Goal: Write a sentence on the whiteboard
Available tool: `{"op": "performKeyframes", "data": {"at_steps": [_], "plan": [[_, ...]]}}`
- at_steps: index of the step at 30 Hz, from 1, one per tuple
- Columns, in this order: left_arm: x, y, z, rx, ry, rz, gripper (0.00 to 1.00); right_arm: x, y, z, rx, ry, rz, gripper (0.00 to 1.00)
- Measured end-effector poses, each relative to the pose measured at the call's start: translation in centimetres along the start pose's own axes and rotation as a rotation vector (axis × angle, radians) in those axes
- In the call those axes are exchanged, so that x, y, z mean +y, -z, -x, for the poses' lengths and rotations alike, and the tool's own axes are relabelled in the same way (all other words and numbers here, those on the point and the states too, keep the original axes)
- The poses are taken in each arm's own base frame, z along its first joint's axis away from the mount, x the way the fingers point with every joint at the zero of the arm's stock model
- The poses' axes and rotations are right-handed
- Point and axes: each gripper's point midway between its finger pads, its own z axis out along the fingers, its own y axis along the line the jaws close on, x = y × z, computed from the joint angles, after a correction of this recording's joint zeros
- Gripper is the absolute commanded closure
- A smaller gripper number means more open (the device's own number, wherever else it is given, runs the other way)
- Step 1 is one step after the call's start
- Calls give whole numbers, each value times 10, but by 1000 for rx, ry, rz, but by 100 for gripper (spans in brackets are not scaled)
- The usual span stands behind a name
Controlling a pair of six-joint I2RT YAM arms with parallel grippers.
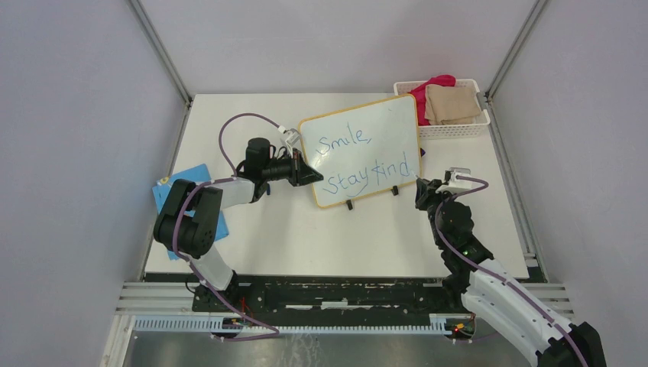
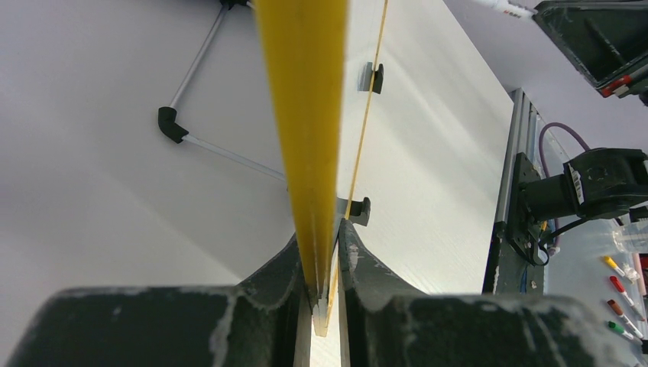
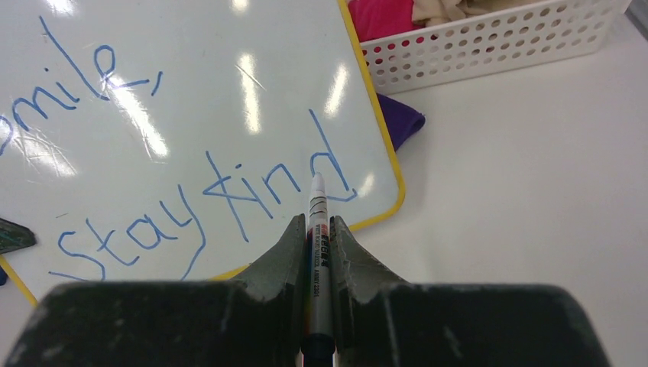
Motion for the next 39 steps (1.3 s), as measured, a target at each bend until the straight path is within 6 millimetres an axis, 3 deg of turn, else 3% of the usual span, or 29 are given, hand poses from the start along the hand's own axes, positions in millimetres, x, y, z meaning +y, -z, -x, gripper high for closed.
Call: {"op": "performKeyframes", "data": {"at_steps": [9, 15, 25, 39], "plan": [[0, 0, 0, 0, 1, 3, 98, -29, -10, -24, 35, -187, -77, 100], [0, 0, 0, 0, 1, 3, 98, -51, -5, -52, 43, -329, -121, 100], [0, 0, 0, 0, 0, 3, 98, -44, -12, -46, 27, -393, -92, 100], [0, 0, 0, 0, 0, 4, 98, -45, -24, -53, 58, -429, -109, 100]]}}
